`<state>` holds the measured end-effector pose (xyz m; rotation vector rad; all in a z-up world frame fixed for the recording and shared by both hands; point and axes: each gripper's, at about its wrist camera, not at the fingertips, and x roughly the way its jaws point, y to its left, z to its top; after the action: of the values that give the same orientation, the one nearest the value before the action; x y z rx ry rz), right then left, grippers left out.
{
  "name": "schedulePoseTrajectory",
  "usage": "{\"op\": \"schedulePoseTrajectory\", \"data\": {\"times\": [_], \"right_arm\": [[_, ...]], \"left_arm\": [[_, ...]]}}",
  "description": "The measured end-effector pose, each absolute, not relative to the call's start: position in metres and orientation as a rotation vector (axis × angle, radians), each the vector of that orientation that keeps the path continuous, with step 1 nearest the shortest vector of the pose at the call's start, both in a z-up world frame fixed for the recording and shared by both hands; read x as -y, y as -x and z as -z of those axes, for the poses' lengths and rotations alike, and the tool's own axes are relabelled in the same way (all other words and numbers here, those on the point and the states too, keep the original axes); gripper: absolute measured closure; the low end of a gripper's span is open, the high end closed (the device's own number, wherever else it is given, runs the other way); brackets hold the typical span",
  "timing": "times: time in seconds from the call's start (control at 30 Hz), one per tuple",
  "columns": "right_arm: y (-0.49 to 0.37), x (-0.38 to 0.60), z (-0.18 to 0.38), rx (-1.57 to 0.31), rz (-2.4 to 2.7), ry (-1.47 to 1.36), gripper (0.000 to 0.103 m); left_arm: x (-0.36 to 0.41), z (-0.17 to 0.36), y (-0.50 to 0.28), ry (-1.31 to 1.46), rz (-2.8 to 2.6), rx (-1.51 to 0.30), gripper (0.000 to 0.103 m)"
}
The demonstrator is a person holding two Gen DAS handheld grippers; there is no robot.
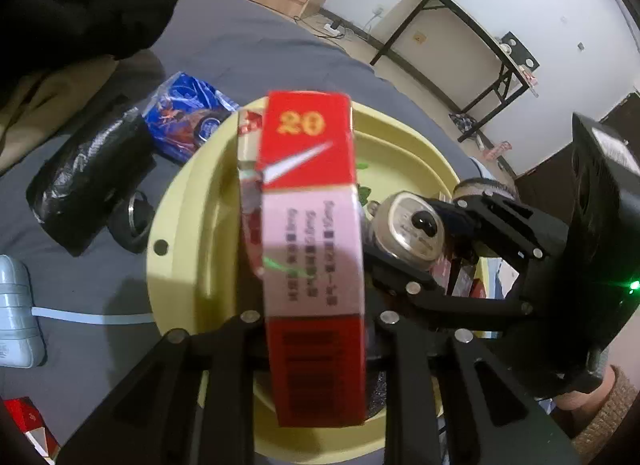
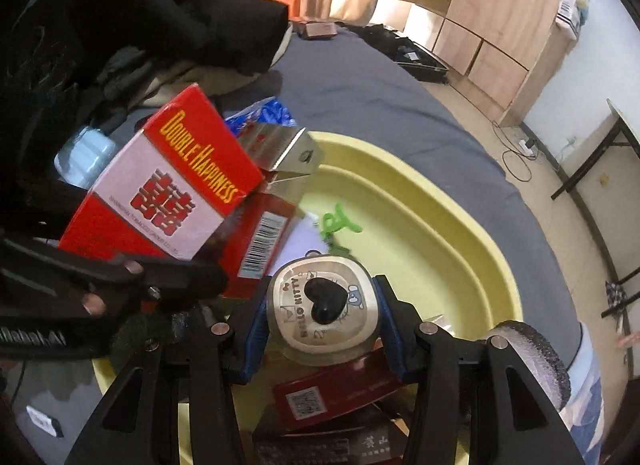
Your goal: Organize rigid objects
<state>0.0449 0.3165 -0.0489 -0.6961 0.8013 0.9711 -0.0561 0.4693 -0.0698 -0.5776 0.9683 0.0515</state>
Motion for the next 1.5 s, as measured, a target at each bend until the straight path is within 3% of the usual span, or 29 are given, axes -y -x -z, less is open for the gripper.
{"op": "schedulePoseTrajectory", "data": {"times": [0.03, 0.1, 0.13, 0.2, 0.23, 0.3, 0.33, 0.4, 0.43, 0.73, 0.9, 1.17, 1.4, 1.5], "right_arm": [[-0.044, -0.319, 0.050, -0.797, -0.967, 0.694, 0.055], [-0.043, -0.319, 0.051, -0.799, -0.965, 0.687, 0.053], [-0.042, -0.319, 0.051, -0.791, -0.962, 0.688, 0.051], [-0.041, -0.317, 0.049, -0.775, -0.942, 0.686, 0.035], [-0.040, -0.314, 0.045, -0.768, -0.938, 0.668, 0.033], [-0.037, -0.305, 0.034, -0.737, -0.942, 0.634, 0.024], [-0.035, -0.296, 0.026, -0.722, -0.940, 0.616, 0.021], [-0.032, -0.279, 0.009, -0.692, -0.948, 0.554, 0.004], [-0.031, -0.270, 0.001, -0.678, -0.942, 0.527, 0.001], [-0.028, -0.155, -0.030, -0.661, -0.849, 0.440, 0.000], [-0.024, -0.108, 0.009, -0.776, -0.865, 0.482, 0.000], [-0.019, -0.110, 0.101, -0.937, -0.998, 0.558, 0.000], [0.013, -0.139, 0.139, -0.667, -1.154, 0.780, 0.001], [0.005, -0.136, 0.146, -0.730, -1.171, 0.696, 0.000]], "left_arm": [[-0.468, 0.070, 0.057, 0.569, -0.055, -0.965, 0.066], [-0.468, 0.071, 0.059, 0.562, -0.087, -0.963, 0.046], [-0.469, 0.071, 0.061, 0.565, -0.093, -0.960, 0.046], [-0.472, 0.067, 0.066, 0.578, -0.079, -0.939, 0.041], [-0.473, 0.063, 0.069, 0.575, -0.075, -0.926, 0.037], [-0.473, 0.052, 0.074, 0.557, -0.077, -0.901, 0.015], [-0.473, 0.047, 0.077, 0.550, -0.076, -0.886, 0.010], [-0.470, 0.037, 0.079, 0.546, -0.067, -0.860, 0.002], [-0.467, 0.028, 0.082, 0.545, -0.059, -0.844, 0.000], [-0.415, 0.007, 0.085, 0.446, -0.001, -0.822, 0.000], [-0.381, 0.021, 0.116, 0.433, -0.125, -0.814, 0.000], [-0.279, 0.102, 0.137, 0.291, -0.305, -0.921, 0.000], [-0.264, 0.129, 0.109, 0.207, -0.478, -0.881, 0.000], [-0.267, 0.128, 0.105, 0.228, -0.464, -0.875, 0.000]]}}
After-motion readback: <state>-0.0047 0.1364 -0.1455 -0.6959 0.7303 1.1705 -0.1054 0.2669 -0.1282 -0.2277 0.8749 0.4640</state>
